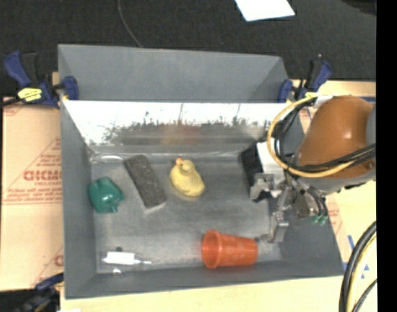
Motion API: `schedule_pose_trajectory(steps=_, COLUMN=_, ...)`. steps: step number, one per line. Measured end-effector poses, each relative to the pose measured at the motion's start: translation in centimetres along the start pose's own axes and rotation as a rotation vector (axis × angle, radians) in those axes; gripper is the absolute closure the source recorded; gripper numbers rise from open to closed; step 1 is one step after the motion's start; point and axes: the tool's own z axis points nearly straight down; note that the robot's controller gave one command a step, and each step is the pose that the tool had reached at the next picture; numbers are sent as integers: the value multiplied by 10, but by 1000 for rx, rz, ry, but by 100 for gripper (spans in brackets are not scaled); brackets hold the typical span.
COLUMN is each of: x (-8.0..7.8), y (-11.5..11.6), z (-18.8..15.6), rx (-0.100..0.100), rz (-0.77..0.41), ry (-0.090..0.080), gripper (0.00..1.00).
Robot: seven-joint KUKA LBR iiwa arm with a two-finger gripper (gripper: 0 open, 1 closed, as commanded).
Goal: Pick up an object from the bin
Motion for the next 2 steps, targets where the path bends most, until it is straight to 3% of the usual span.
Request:
schedule_pose_trajectory(steps=1, x=-2, y=0, z=-4, rx=1, rz=-5, ry=-7, gripper=0)
schedule_pose_trajectory(steps=2, x=20, y=73, z=89, rx=5, rz=-277, ry=-5, gripper=0)
